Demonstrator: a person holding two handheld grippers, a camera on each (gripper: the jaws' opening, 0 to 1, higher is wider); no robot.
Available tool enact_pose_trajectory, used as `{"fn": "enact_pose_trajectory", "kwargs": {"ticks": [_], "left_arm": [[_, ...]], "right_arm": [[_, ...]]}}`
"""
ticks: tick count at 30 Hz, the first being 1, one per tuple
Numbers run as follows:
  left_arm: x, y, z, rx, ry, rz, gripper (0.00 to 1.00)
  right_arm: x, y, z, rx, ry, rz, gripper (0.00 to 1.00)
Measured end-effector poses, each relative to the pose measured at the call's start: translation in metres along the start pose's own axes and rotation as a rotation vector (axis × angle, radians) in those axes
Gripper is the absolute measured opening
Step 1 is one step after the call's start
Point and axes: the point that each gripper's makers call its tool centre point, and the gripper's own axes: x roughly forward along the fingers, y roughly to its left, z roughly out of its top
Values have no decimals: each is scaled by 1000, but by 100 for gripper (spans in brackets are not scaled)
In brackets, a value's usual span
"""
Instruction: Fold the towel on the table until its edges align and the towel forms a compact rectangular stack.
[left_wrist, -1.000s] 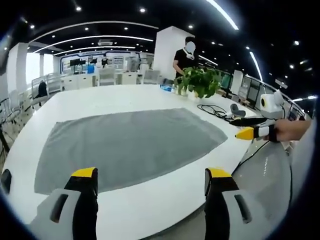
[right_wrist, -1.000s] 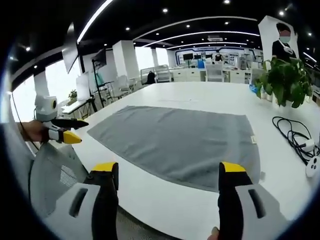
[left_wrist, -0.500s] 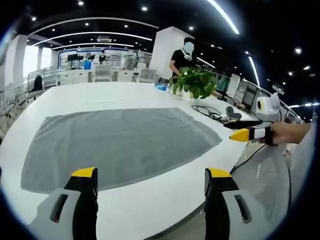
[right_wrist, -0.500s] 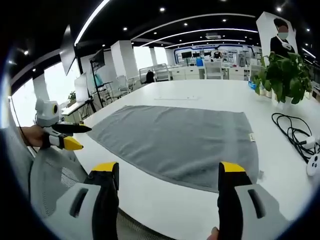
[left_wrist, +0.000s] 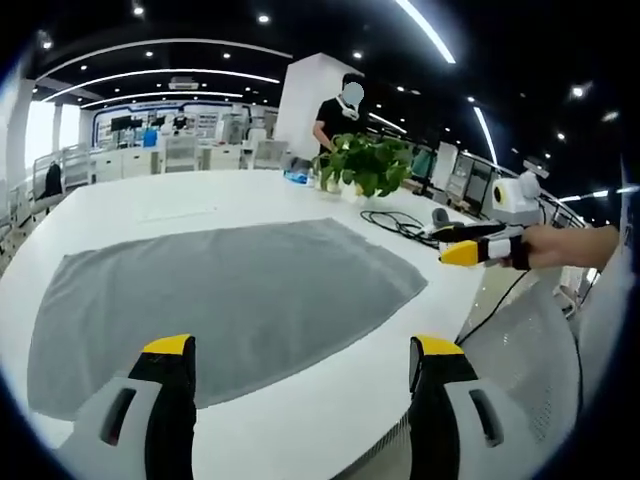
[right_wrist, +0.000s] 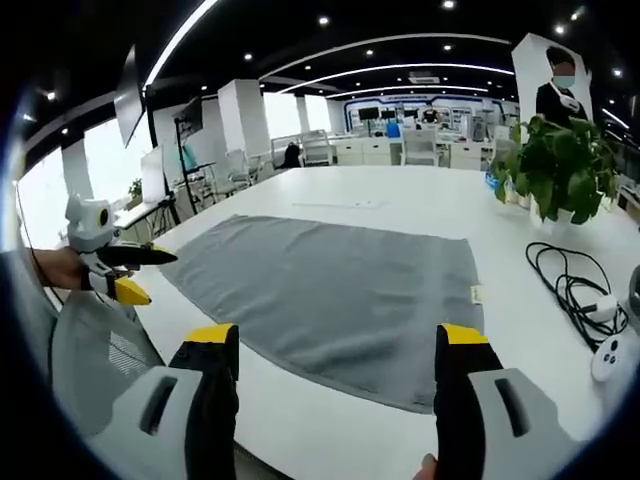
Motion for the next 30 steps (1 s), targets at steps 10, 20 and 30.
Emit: {"fn": "enact_pose_trajectory", "kwargs": {"ticks": [10,20,30], "left_arm": [[29,-29,20,104,-11,-108,91],[53,-57,35,175,-14,-206,90],[70,-74,51,226,-27,-257,90]], "right_arm": [[-2,-19,14,-58,6,-16,81],[-2,-43,36,-81,-26,-59,81],[-5,-70,55,-97,-51,-98,81]]}}
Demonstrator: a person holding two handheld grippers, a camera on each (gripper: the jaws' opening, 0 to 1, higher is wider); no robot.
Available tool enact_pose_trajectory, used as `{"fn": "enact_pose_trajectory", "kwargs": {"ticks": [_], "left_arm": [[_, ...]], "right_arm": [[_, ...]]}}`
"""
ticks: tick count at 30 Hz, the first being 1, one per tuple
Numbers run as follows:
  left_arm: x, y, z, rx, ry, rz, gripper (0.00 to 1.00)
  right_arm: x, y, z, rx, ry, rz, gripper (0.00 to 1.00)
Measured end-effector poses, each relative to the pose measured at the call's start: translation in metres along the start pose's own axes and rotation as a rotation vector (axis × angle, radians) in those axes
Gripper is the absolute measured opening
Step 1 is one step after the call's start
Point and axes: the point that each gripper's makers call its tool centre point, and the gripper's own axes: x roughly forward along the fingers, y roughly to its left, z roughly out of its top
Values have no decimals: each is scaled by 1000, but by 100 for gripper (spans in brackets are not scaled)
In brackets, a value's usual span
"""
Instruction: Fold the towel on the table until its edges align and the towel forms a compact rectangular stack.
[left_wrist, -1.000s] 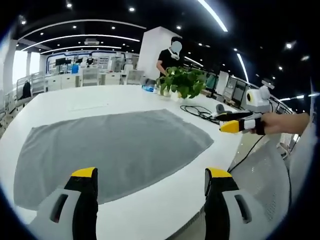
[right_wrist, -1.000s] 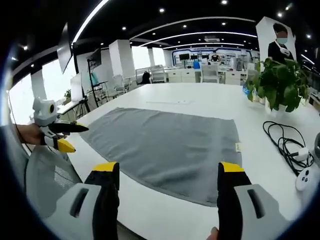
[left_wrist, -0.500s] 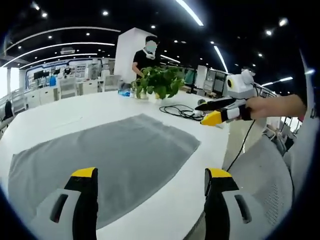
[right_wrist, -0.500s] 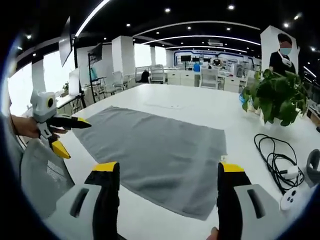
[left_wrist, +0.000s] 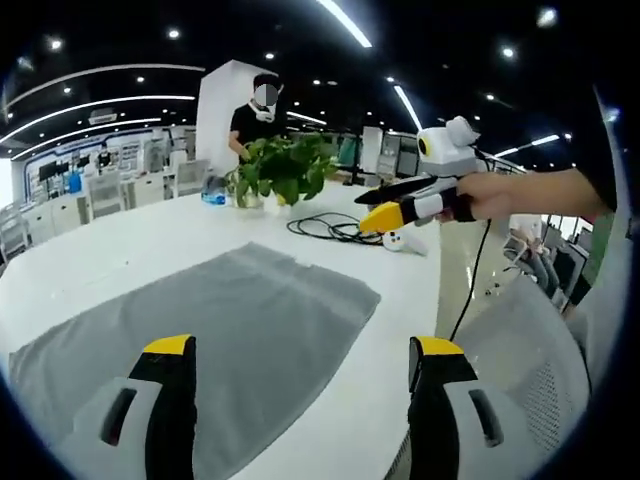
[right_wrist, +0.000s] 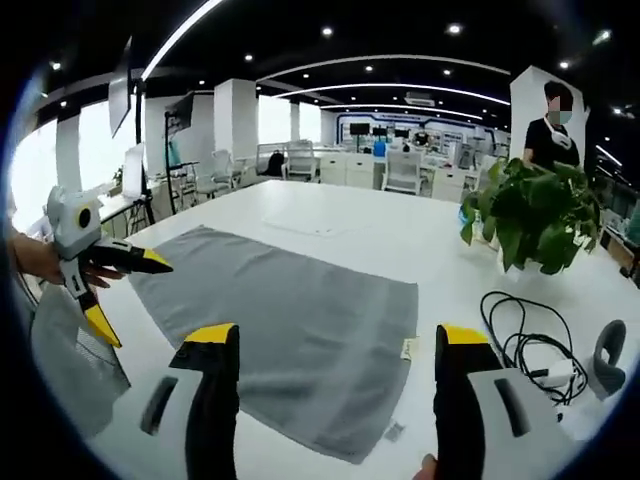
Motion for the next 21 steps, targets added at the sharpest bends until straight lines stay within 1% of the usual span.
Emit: {"fn": "enact_pose_trajectory", "kwargs": {"ticks": [2,3,8,14,21], "left_arm": [[3,-2,2,9,-1,-12,90],[5,-5,3,19,2,-27,90],[14,-13,6,54,15,-67,90],[25,-20,13,68,12,-87,89],[40,-34,20,87,13,-126,88]], "right_arm": [[0,-5,3,-5,-2,-5,81],[1,-7,4,-5,-3,-6,81],[4,-11,8,-19,-4,-3,81],[8,-23,10,-50,13,2,80],[11,-44,27,-84,-1,-7,79]]}}
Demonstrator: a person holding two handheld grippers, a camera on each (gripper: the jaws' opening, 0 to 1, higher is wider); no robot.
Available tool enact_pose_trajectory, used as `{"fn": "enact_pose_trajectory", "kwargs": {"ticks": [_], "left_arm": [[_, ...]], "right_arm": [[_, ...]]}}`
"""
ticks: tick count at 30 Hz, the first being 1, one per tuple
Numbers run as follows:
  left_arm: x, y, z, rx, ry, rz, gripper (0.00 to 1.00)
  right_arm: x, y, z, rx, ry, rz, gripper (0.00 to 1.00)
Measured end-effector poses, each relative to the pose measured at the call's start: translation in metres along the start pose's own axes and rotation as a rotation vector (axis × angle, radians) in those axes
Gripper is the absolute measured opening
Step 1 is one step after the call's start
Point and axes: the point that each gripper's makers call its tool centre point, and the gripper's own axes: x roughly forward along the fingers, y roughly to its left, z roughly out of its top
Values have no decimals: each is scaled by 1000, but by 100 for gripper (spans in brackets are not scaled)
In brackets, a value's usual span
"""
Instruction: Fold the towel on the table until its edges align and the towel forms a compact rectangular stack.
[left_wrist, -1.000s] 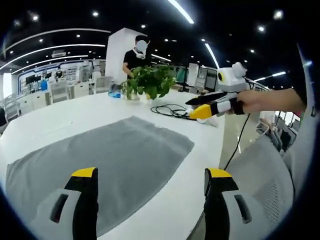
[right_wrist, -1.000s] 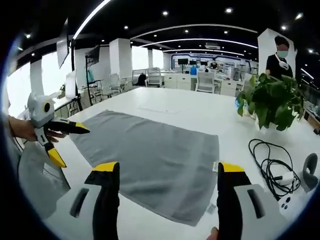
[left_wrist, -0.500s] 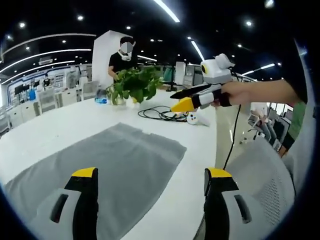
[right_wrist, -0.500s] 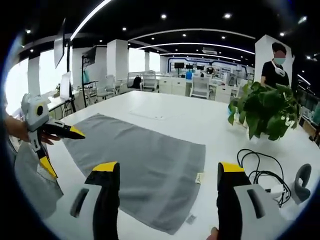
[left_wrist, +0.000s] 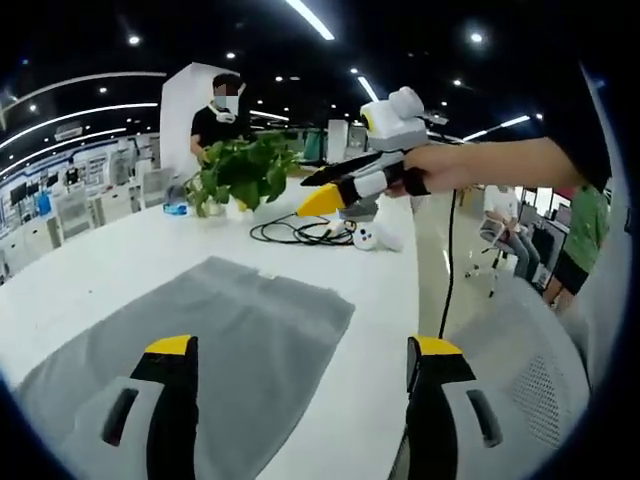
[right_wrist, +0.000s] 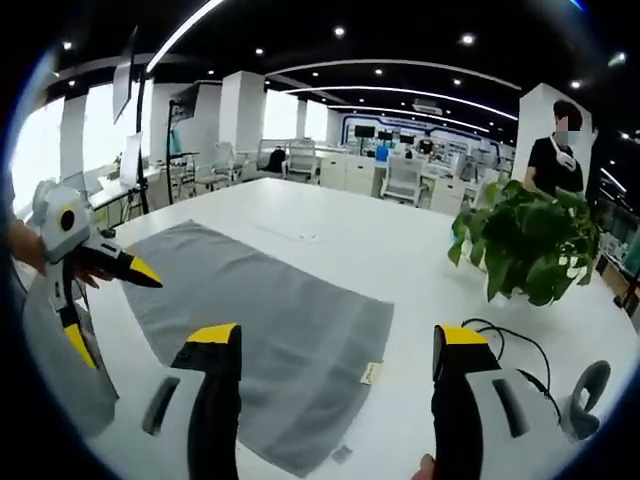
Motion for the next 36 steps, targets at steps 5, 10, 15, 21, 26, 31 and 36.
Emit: {"fn": "enact_pose_trajectory", "kwargs": {"ticks": [5,10,15,21,26,31,36], "left_arm": [[14,-8,10,12,-8,-21,88],[25,-13,14,31,-4,-35,87],[37,-14,14,23,4,-37,87],[51,-16,12,23,27,-34,87],[67,-17,15,26,41,-40,86],[87,-18,27,32,20,-59,85],[103,-18,15,46,71,-72,80]], "right_arm": [[2,-10,4,-11,-6,3,79],[4,-16,4,-27,1,19,78],[6,-24,3,-32,5,29,76],[13,-39,3,-33,7,45,76],[23,-50,7,-46,5,58,75],[31,-61,12,-61,-2,65,75],[40,-72,12,-64,-3,60,74]]}}
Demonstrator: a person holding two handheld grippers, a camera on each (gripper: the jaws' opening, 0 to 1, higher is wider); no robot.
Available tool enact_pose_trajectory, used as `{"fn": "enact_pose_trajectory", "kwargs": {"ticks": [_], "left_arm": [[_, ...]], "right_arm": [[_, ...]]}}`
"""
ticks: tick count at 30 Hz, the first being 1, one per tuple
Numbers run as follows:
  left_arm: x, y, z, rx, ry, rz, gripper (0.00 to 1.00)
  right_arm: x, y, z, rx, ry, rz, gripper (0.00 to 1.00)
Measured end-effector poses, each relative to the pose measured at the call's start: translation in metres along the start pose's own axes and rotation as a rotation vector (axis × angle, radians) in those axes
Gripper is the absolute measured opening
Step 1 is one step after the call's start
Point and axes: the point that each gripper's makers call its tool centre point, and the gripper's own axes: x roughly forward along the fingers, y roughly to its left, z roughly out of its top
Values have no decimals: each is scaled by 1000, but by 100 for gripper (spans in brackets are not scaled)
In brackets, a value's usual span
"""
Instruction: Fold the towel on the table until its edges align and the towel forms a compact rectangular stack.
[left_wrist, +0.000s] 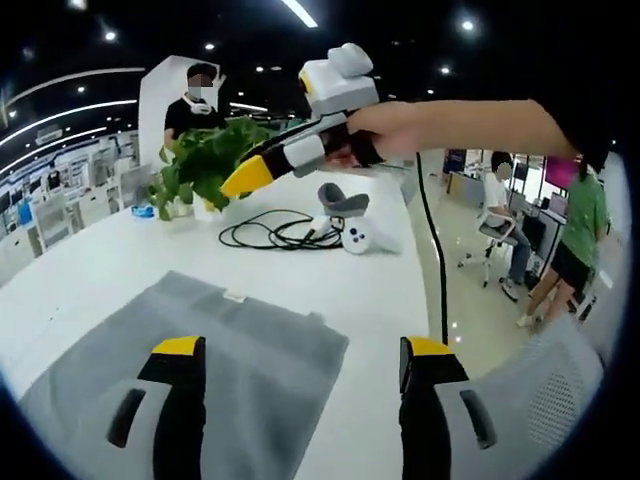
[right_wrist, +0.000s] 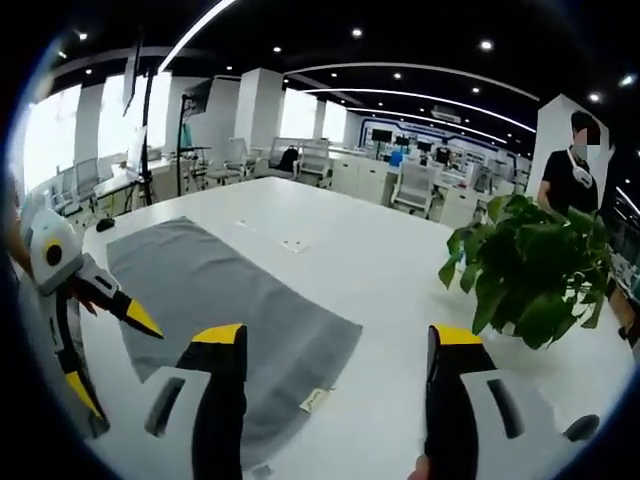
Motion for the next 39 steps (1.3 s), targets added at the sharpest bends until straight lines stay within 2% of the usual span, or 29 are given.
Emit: {"fn": "enact_pose_trajectory", "kwargs": {"ticks": [3,6,8,12,17,20,25,28,30,31,39], "left_arm": [[7,-2,-5,9,20,-14,79],[21,-9,-20,100,87,-34,78],[26,-12,-22,126,97,-38,77],[39,-20,-22,154,98,-57,72],[53,-22,-17,165,79,-48,55],[62,-27,-17,179,72,-74,54],[73,-35,-23,219,97,-108,53],[77,-42,-27,214,105,-143,44],[80,-48,-29,207,102,-176,34],[82,-49,-30,201,104,-183,32],[97,-50,-44,157,136,-201,33]], "right_arm": [[7,-3,-4,8,2,3,73],[15,-4,-8,11,9,9,73],[20,-5,-10,13,11,13,73],[33,-7,-10,19,7,25,72],[48,-8,-12,27,3,36,70],[57,-9,-15,48,-1,43,70],[71,-7,-26,56,16,57,69],[78,-4,-35,40,38,66,69],[82,-4,-40,56,40,73,68],[84,-3,-42,62,41,76,68],[94,1,-59,76,69,101,67]]}}
